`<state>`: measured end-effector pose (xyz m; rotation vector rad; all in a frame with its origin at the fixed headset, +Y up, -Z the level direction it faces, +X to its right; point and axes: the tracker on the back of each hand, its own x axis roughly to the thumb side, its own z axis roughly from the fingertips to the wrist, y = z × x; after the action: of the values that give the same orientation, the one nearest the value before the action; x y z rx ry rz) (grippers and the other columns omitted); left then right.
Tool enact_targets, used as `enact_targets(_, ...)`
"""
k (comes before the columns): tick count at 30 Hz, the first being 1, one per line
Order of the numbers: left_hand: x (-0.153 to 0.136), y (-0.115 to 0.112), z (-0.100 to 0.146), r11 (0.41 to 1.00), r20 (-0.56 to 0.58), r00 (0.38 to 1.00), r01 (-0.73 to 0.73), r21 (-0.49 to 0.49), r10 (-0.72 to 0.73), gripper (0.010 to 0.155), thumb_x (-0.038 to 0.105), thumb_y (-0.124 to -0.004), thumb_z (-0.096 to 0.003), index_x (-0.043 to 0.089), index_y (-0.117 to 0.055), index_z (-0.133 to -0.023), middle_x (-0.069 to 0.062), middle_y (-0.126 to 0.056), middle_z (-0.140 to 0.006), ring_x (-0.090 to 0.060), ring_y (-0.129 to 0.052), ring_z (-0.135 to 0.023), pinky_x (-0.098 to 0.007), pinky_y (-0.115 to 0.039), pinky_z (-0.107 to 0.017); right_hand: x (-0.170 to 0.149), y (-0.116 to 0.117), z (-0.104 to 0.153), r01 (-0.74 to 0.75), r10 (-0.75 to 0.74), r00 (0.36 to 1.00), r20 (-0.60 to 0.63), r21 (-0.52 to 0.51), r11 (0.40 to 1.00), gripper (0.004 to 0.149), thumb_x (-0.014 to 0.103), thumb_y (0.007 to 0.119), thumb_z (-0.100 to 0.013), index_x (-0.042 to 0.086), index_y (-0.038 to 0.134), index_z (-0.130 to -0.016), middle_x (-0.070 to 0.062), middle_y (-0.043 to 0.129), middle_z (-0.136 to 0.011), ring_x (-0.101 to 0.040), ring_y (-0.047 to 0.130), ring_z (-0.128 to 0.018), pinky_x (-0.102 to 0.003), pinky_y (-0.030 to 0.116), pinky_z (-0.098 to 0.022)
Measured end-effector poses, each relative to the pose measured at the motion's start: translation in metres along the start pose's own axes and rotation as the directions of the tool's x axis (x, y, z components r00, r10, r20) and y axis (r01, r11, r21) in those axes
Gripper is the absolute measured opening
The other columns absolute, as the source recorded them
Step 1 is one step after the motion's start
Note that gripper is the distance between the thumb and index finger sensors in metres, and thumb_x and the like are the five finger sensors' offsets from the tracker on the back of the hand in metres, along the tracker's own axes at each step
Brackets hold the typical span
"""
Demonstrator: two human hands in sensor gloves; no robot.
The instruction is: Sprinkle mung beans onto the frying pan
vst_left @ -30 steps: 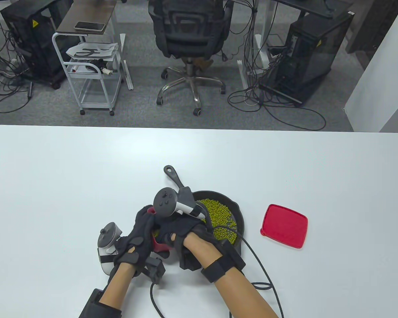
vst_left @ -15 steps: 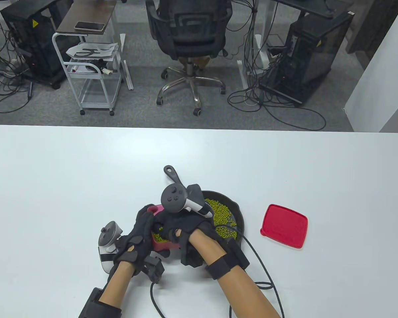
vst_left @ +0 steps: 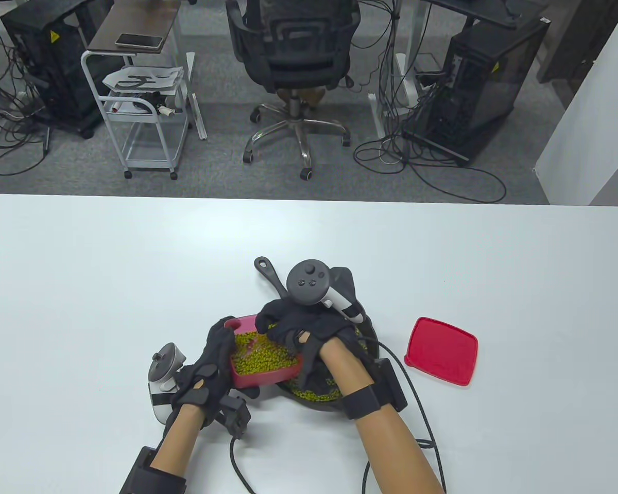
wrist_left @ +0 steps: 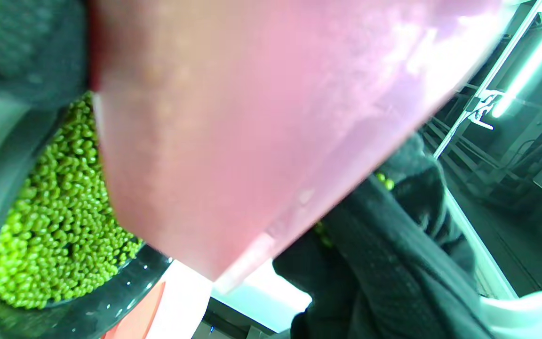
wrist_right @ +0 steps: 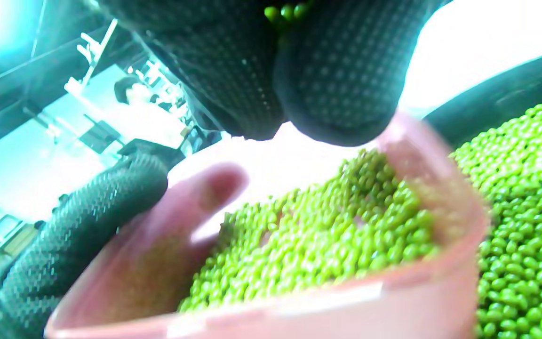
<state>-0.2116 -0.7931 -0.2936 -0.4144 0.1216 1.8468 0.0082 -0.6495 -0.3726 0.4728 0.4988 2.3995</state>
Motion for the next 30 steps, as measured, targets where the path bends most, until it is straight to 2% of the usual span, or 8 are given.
enact_targets(7, 0.002, 0.003, 0.000, 1.000, -0.004, 1.000, -0.002, 0.011, 0.002, 0.074, 0.072, -0.059, -0.0483, 0.039, -0.031, -0.109, -0.018, -0.044, -0.109, -0.042, -0.089, -0.067, -0.048, -0.092, -0.026, -0.033, -0.025, 0.001, 0.041, -0.047, 0.995, -0.087, -0.073, 0.997, 0.036, 0.013, 0.096, -0.045, 0.019, 0.090, -0.080, -0.013, 0.089, -0.086, -0.042, 0.096, -0.057, -0.029, 0.095, -0.030)
enact_targets(15, 0.003, 0.005, 0.000, 1.000, 0.000, 1.000, -0.011, 0.011, 0.011, 0.075, 0.072, -0.059, -0.0483, 0.039, -0.031, -0.109, -0.018, -0.044, -0.109, -0.042, -0.089, -0.066, -0.048, -0.092, -0.026, -0.074, -0.025, -0.006, -0.137, 0.112, 0.965, -0.238, -0.091, 0.986, 0.036, 0.013, 0.094, -0.047, 0.019, 0.088, -0.082, -0.013, 0.087, -0.088, -0.043, 0.094, -0.062, -0.031, 0.095, -0.034)
enact_targets(22, 0.004, 0.006, 0.000, 1.000, 0.004, 1.000, -0.010, 0.010, 0.010, 0.074, 0.072, -0.059, -0.0483, 0.039, -0.031, -0.109, -0.018, -0.044, -0.109, -0.042, -0.089, -0.067, -0.047, -0.092, -0.026, -0.099, -0.023, -0.006, -0.332, 0.301, 0.895, -0.330, -0.040, 0.942, 0.037, 0.012, 0.091, -0.048, 0.020, 0.087, -0.084, -0.014, 0.085, -0.091, -0.044, 0.092, -0.066, -0.033, 0.094, -0.038)
enact_targets(27, 0.004, 0.006, 0.000, 1.000, 0.004, 1.000, -0.008, 0.008, 0.008, 0.075, 0.072, -0.059, -0.0482, 0.039, -0.031, -0.109, -0.018, -0.045, -0.109, -0.042, -0.089, -0.066, -0.047, -0.092, -0.026, -0.106, -0.018, 0.001, -0.370, 0.358, 0.875, -0.327, 0.030, 0.929, 0.036, 0.011, 0.090, -0.049, 0.019, 0.088, -0.084, -0.014, 0.086, -0.091, -0.044, 0.093, -0.066, -0.033, 0.094, -0.038)
enact_targets(30, 0.004, 0.006, 0.000, 1.000, 0.006, 1.000, -0.007, 0.007, 0.007, 0.074, 0.072, -0.059, -0.0483, 0.039, -0.031, -0.109, -0.018, -0.045, -0.109, -0.042, -0.089, -0.066, -0.047, -0.092, -0.026, -0.107, -0.012, 0.006, -0.350, 0.369, 0.875, -0.312, 0.116, 0.929, 0.036, 0.010, 0.089, -0.049, 0.019, 0.087, -0.085, -0.014, 0.086, -0.091, -0.044, 0.092, -0.066, -0.033, 0.094, -0.039)
